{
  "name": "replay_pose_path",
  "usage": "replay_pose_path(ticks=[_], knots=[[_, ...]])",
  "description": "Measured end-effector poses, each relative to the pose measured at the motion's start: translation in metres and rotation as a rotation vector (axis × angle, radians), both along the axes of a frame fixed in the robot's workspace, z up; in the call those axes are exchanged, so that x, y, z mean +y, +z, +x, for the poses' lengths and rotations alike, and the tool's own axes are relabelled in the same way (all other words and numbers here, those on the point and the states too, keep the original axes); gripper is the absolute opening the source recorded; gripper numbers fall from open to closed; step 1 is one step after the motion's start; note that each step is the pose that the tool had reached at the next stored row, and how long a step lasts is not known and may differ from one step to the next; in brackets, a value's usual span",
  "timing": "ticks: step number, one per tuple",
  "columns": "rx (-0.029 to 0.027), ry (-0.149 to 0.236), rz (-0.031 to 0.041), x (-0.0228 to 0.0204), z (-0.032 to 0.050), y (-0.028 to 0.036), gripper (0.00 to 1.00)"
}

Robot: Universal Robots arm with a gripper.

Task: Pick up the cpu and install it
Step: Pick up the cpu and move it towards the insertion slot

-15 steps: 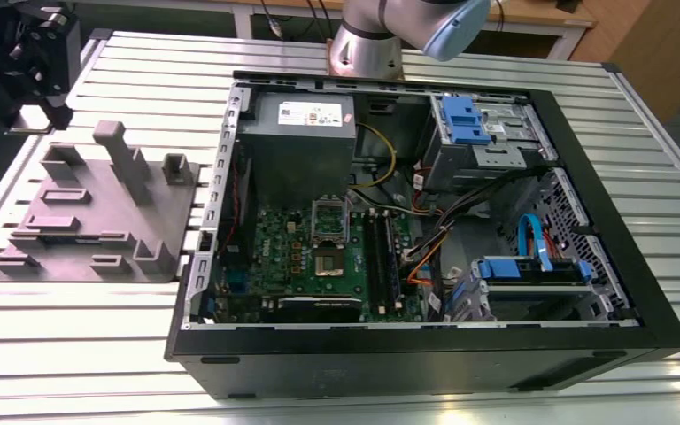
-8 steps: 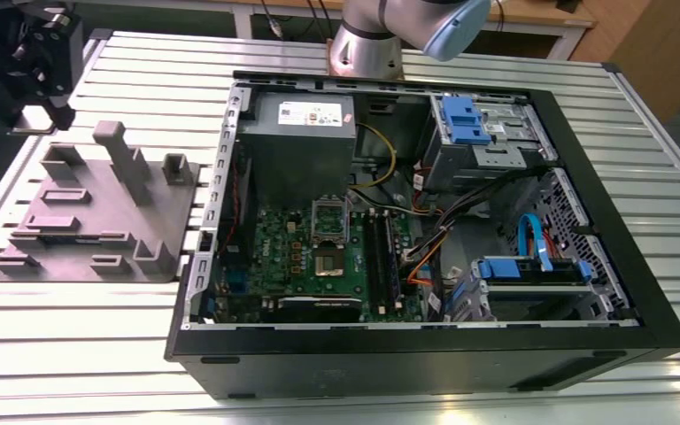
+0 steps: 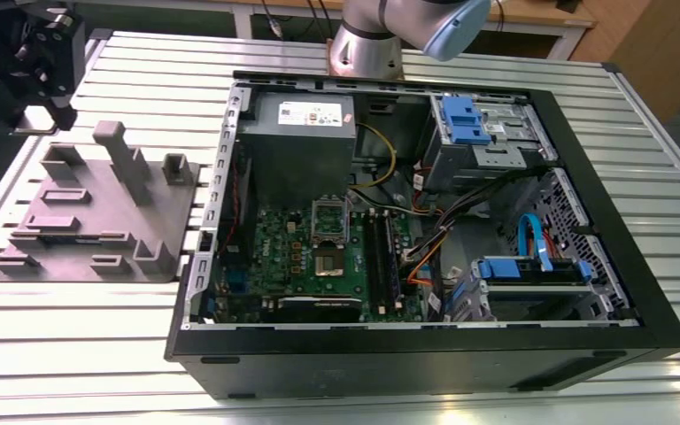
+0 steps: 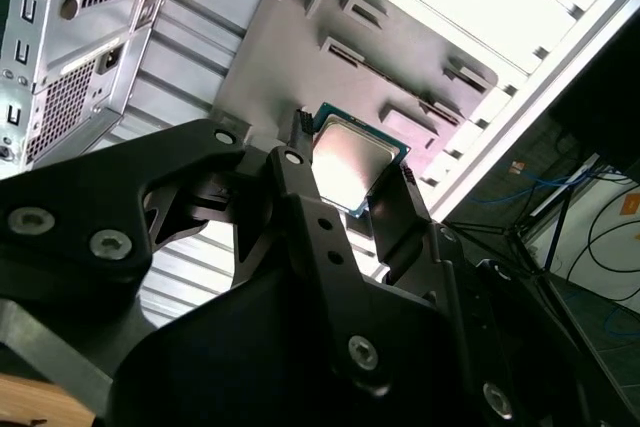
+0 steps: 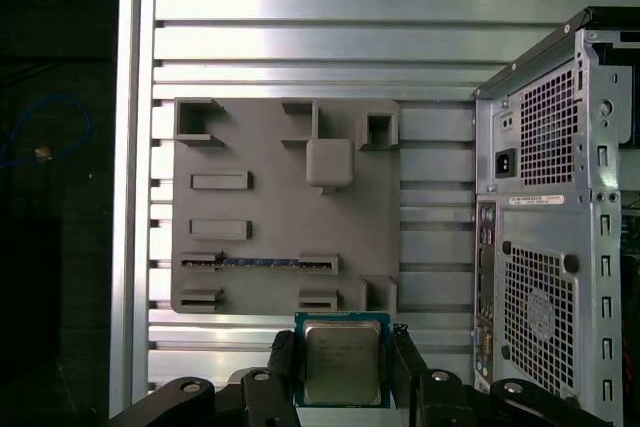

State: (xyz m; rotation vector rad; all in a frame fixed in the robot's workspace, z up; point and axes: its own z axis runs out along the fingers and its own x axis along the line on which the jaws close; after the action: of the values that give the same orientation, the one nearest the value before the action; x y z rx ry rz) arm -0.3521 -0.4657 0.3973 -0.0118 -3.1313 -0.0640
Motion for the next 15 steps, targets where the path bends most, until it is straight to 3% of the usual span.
replay_pose_path(ticks=[15], knots=[[0.0001, 0.000, 0.0000, 0.0000, 0.0053, -0.0002, 0.47]])
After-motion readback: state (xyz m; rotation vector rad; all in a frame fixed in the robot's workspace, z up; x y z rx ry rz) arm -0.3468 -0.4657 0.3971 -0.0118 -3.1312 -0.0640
